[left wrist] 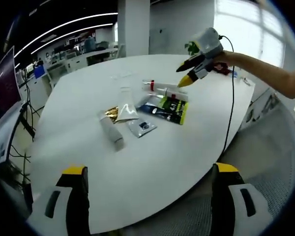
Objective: Arrange the skincare products in the storage area until every visible bottle or jar stands upright without overlapping.
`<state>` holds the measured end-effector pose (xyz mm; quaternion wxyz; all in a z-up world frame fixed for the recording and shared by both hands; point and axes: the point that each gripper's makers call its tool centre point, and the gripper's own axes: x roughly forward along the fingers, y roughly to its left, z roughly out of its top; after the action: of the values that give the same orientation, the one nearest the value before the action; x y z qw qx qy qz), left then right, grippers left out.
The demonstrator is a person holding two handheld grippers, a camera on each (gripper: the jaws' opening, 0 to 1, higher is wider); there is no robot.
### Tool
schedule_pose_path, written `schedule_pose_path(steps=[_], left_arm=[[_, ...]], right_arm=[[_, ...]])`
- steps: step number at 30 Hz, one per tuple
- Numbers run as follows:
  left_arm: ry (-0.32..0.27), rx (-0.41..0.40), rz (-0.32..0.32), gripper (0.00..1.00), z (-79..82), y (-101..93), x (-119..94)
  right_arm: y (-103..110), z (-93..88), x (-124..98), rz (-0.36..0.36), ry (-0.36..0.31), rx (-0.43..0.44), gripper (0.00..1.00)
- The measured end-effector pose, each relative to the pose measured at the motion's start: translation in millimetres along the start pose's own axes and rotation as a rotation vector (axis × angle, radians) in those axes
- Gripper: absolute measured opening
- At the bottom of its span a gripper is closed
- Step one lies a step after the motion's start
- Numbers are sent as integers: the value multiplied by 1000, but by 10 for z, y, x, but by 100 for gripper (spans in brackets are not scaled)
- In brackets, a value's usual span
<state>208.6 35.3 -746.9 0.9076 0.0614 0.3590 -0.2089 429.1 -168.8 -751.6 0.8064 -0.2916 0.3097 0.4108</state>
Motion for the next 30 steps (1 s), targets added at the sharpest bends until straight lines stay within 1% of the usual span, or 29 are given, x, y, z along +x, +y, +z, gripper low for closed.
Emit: schedule_pose_path(steps=[5,8,11,14,18,21,22,30], left_arm=[[-2,-8,1,98,6,14,-2],[3,-7,0,98,-6,13,0],[6,-6,-1,98,-11,11,1],[12,-4,-4,98,-25,3,4],[15,-17,0,98,-33,18,4],[19,-10,-3,98,-42,7,10],[23,-8,-5,98,-50,2,12],[25,-12,-2,98,-55,5,15]], right_arm=[[-44,-63,67,6,32,-9,53],[-118,-113,97,-2,53,-13,52],[-173,-149,116,-5,65,-3,49],[-213,-234,154,-4,98,-19,46],[-311,-305,199,-14,133,-28,45],[-344,-352,235,-7,160,-34,43],[-321,-369,228,-6,174,-43,42],[-398,-396,373,36,233,-49,39]])
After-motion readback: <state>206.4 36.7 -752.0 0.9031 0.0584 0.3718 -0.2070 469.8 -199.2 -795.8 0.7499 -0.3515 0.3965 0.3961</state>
